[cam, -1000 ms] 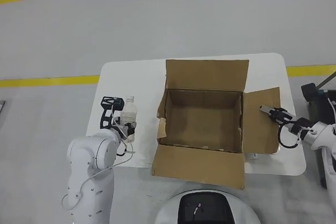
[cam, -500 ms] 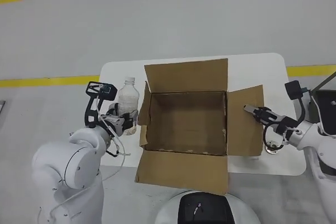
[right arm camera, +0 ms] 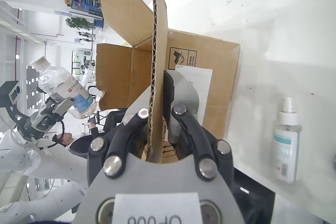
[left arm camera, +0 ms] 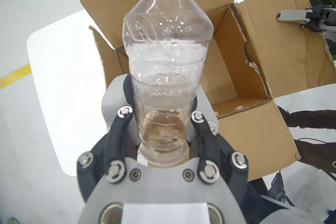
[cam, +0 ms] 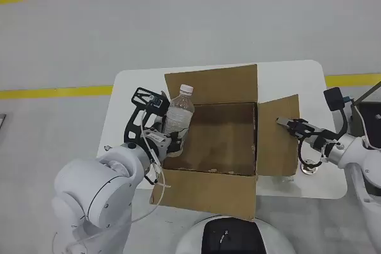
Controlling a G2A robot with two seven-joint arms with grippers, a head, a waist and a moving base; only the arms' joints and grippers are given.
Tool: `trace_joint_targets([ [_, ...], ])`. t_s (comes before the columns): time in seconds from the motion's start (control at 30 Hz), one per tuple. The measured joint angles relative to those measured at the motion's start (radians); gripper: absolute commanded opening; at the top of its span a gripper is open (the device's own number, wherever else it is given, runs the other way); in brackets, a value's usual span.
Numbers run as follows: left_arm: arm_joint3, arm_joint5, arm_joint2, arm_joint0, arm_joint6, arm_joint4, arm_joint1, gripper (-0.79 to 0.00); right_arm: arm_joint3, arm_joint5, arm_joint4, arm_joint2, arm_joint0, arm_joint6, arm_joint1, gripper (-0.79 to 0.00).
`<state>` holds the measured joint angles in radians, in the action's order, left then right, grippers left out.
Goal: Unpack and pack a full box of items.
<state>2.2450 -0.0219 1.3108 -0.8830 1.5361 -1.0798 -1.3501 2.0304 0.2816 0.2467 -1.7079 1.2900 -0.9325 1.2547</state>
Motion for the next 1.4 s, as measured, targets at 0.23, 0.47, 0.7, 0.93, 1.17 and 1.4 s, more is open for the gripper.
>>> trace_joint_targets([
  [0.23, -0.095, 0.011, -0.051, -0.008, 0.000, 0.031, 0.006, -0.785, 0.032, 0.010, -0.013, -0.012, 0.010, -0.011, -0.011, -0.785],
  [0.47, -0.236, 0.039, -0.095, 0.001, -0.020, 0.020, 0.007, -0.785, 0.052, -0.014, -0.003, -0.012, 0.020, -0.010, -0.023, -0.785],
  [0.7, -0.383, 0.078, -0.118, 0.021, -0.060, 0.022, 0.005, -0.785, 0.051, -0.018, -0.013, -0.007, 0.027, 0.006, -0.031, -0.785],
  [0.93, -0.379, 0.078, -0.117, 0.021, -0.059, 0.022, 0.005, -0.785, 0.046, -0.023, -0.021, -0.004, 0.029, 0.005, -0.033, -0.785],
  [1.17, -0.415, 0.098, -0.107, -0.004, -0.106, 0.027, 0.006, -0.785, 0.042, -0.032, -0.024, 0.003, 0.039, 0.027, -0.033, -0.785],
  [1.4, -0.527, 0.240, -0.149, 0.050, -0.096, 0.111, -0.010, -0.785, 0.024, -0.039, -0.017, 0.019, 0.055, 0.069, -0.039, -0.785],
])
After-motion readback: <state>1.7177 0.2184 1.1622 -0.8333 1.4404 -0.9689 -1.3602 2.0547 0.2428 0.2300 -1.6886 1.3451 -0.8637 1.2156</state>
